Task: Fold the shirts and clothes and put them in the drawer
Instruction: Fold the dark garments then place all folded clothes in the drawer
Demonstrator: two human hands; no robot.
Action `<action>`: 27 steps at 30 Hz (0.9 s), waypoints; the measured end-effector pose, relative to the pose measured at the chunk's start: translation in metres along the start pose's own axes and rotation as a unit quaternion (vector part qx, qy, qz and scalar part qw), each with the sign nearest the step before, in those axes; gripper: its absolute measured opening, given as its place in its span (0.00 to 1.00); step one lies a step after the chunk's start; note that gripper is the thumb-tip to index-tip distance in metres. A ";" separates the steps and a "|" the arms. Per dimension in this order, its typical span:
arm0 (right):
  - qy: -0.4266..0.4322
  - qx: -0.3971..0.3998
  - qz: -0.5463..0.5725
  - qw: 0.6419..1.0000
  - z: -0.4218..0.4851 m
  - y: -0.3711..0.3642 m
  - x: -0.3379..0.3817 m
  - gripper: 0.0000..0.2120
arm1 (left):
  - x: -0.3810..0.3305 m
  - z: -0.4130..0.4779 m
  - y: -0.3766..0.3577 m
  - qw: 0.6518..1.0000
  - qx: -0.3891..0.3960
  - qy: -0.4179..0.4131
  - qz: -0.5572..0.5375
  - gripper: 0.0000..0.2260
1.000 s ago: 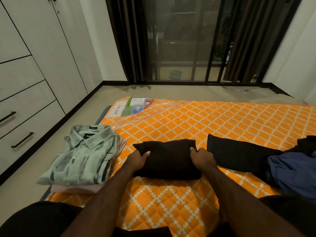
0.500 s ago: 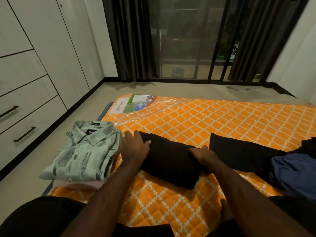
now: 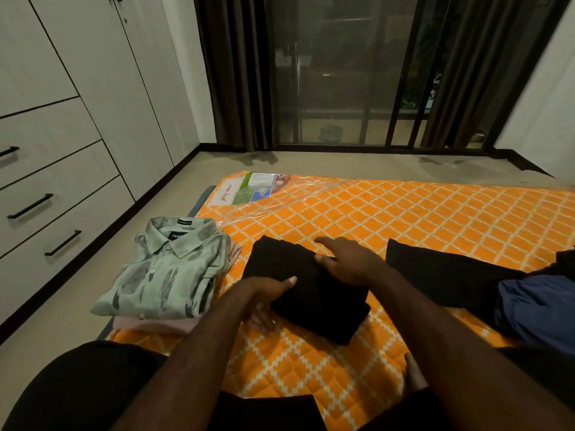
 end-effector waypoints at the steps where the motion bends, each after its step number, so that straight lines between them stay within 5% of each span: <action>1: -0.014 0.029 -0.022 0.999 0.001 -0.014 -0.005 0.28 | 0.003 0.003 0.000 1.000 0.002 -0.009 -0.027 0.47; 5: -0.093 0.080 -0.034 0.992 0.003 -0.036 -0.030 0.33 | -0.005 0.020 0.008 0.971 -0.066 -0.132 -0.188 0.36; 8: -0.154 0.060 0.126 0.978 0.004 -0.029 -0.038 0.35 | -0.020 0.026 0.022 0.914 -0.149 -0.233 -0.296 0.33; 11: -0.219 0.036 0.260 0.940 -0.005 -0.038 -0.044 0.33 | -0.019 0.039 0.029 0.935 -0.207 -0.192 -0.214 0.35; 14: -0.226 0.010 0.247 0.942 -0.004 -0.049 -0.047 0.36 | -0.008 0.047 0.030 0.954 -0.238 -0.127 -0.133 0.39; 21: -0.234 0.010 0.331 0.914 0.000 -0.052 -0.043 0.26 | -0.003 0.050 0.016 0.964 -0.041 -0.167 -0.202 0.38; 23: -0.239 0.003 0.347 0.907 -0.001 -0.051 -0.046 0.22 | -0.010 0.043 0.007 0.943 -0.004 -0.207 -0.260 0.31; 27: -0.223 -0.055 0.422 0.877 0.002 -0.043 -0.051 0.13 | -0.023 0.041 0.003 0.885 -0.050 -0.266 -0.378 0.27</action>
Point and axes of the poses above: each hand's wrist, its own z-axis towards the middle knuckle, its own y-axis out of the back of the hand, x = y × z, the point moved 6 cm from there along z, towards the middle knuckle, and after that the axes turned 12 degrees about z, right-handed, at the moved point
